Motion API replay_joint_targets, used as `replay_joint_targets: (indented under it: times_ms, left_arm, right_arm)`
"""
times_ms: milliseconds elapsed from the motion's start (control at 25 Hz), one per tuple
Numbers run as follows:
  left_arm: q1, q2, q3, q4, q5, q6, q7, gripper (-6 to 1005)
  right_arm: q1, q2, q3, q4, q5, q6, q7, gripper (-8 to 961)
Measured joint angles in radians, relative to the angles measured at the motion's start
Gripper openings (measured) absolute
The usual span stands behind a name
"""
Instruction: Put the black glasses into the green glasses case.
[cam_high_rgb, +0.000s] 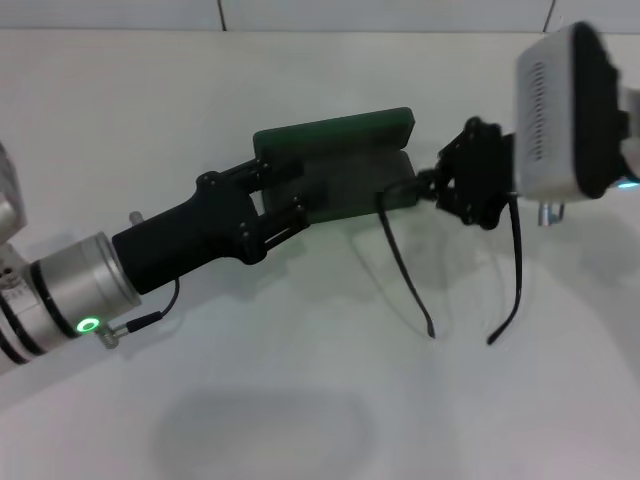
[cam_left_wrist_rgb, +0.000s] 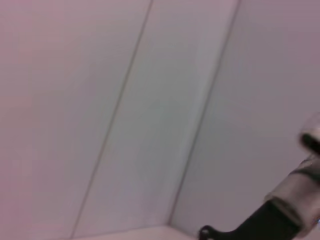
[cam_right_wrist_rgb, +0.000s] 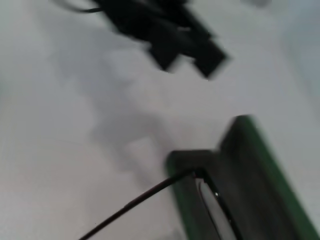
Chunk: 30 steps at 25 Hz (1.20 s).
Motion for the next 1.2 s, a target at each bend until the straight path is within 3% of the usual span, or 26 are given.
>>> replay_joint_targets:
  times_ms: [320,640,840,1200]
  left_arm:
    - [-0.025,0.021,0.002,0.005,0.000,0.192,-0.036,515]
    - [-0.170,0.027,0.005,0.008,0.113,0.247,-0.227,514]
    - [-0.245,0.007,0.005,0.008,0.187,0.246,-0.267,514]
    - [-0.262,0.001,0.005,0.008,0.194,0.241,-0.285,513]
  right_arm:
    - [-0.154,-0.002,0.112,0.064,0.409,0.043,-0.160,118]
    - [-0.097,-0.006,0.156,0.374,0.745,-0.020,-0.294,118]
    - [-0.053,-0.009,0.218,0.486,0.768,-0.152,-0.306,118]
    - [-0.042,-0.013,0.230,0.558,0.764,-0.288,-0.310,118]
